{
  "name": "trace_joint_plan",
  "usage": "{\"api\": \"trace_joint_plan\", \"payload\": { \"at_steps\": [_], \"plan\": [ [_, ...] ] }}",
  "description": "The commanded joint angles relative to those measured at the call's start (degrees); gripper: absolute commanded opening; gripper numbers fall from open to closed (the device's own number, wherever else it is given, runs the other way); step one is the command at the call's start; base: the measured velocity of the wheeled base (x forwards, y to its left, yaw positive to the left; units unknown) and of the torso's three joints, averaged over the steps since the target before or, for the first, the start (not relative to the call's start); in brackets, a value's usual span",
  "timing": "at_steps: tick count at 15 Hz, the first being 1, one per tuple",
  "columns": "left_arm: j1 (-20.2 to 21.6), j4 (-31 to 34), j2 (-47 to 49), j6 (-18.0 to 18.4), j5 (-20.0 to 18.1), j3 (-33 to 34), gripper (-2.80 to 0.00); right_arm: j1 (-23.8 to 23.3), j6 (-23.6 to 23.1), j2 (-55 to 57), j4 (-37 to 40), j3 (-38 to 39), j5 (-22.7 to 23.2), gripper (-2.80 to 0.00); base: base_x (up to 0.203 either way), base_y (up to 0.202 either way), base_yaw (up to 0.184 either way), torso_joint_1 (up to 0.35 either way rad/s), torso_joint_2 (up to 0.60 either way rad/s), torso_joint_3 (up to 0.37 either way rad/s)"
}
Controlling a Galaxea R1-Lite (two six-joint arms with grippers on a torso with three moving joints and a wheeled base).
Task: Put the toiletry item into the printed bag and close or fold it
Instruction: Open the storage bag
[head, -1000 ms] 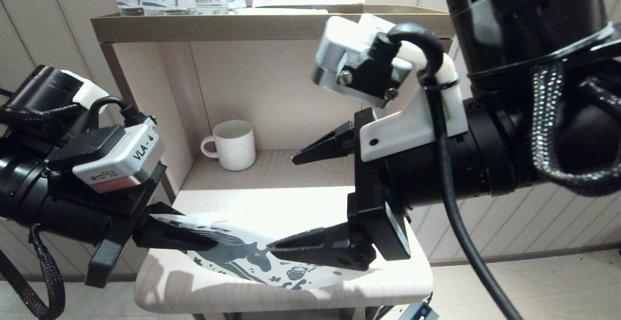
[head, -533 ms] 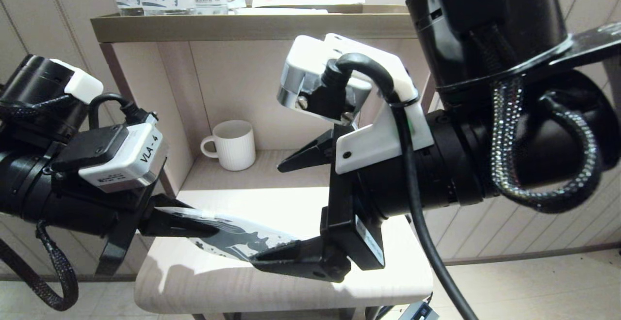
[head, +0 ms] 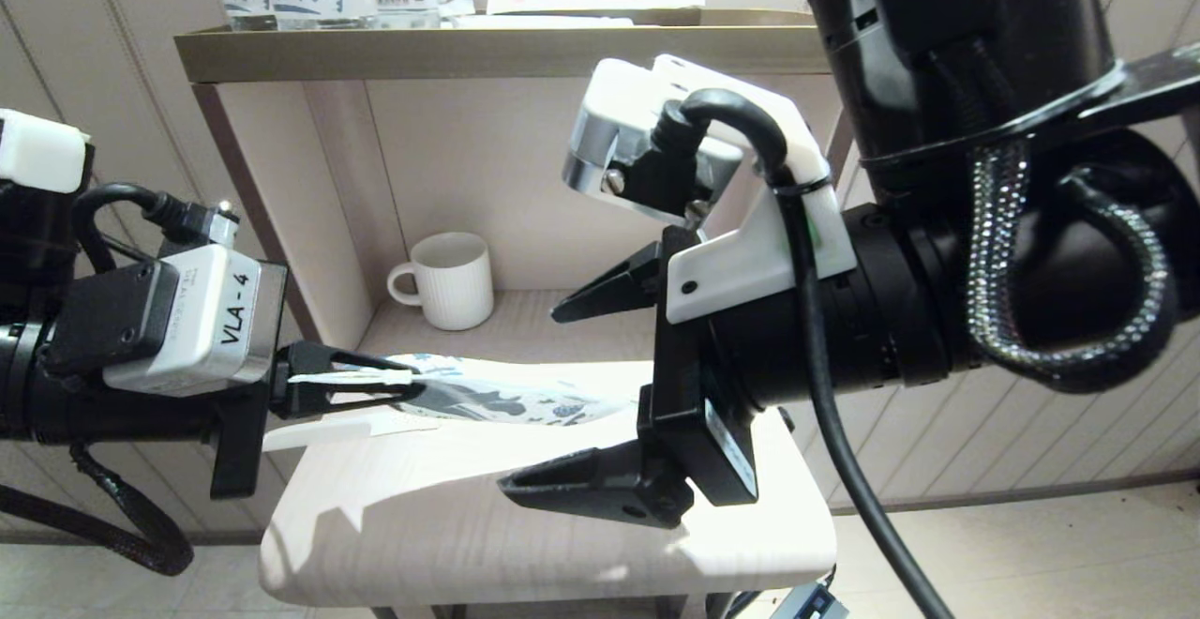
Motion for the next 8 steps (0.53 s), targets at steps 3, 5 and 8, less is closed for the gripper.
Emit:
{"api": "trace_joint_plan", "payload": {
  "at_steps": [3, 5, 8],
  "plan": [
    [-0.5, -0.1, 0.4, 0.3, 1.3, 0.4, -2.8, 0.2, -0.7, 0.1, 0.0, -0.1, 0.1, 0.0, 0.0, 0.0, 0.0, 0.0, 0.0, 0.0],
    [-0.5, -0.1, 0.5, 0.3, 1.3, 0.4, -2.8, 0.2, -0.7, 0.0, 0.0, -0.2, 0.1, 0.0, 0.0, 0.0, 0.0, 0.0, 0.0, 0.0],
    [-0.6, -0.3, 0.4, 0.3, 1.4, 0.3, -2.8, 0.2, -0.7, -0.3, 0.0, -0.3, 0.1, 0.0, 0.0, 0.0, 0.0, 0.0, 0.0, 0.0]
  ]
}}
